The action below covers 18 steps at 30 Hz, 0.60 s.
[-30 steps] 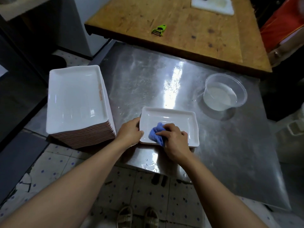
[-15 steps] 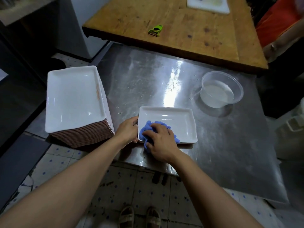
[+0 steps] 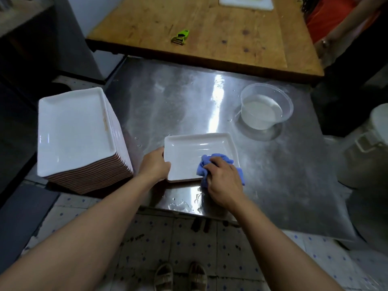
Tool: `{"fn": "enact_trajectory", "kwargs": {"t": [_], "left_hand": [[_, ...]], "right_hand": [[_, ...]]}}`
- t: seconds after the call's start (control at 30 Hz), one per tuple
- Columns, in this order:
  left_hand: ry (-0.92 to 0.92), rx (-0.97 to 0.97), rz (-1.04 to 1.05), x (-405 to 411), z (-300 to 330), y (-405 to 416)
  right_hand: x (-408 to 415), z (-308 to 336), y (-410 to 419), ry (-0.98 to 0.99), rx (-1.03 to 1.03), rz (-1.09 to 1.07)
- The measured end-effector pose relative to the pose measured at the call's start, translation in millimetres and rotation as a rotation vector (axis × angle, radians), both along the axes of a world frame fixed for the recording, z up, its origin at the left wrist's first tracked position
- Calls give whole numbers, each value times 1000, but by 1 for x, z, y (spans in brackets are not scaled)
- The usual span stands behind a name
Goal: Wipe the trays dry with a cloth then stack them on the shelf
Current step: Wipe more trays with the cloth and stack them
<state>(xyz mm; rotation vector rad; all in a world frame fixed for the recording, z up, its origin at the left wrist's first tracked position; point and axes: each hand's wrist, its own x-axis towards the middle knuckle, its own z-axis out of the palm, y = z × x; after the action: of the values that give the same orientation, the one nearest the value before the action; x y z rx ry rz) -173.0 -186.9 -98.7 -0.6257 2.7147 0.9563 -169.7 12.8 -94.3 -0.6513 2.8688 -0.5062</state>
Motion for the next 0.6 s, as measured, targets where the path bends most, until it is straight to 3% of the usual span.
{"fn": "enact_trajectory", "kwargs": {"t": [0.1,0.23,0.37,0.6], "left_hand": [[0,-9,0,-1,1,1],[-2,-11,-9,-4,0,0],[-8,-65,-46,-8,-2,-2],[-4,-91,-73,-10,0,-2]], "right_hand": [[-4,-1,19,-23,-79,-100],[-28,-7,17,79,72,-161],[-57,-13,-8,26,-58,-216],[-45,-17,-48,20,-93,135]]}}
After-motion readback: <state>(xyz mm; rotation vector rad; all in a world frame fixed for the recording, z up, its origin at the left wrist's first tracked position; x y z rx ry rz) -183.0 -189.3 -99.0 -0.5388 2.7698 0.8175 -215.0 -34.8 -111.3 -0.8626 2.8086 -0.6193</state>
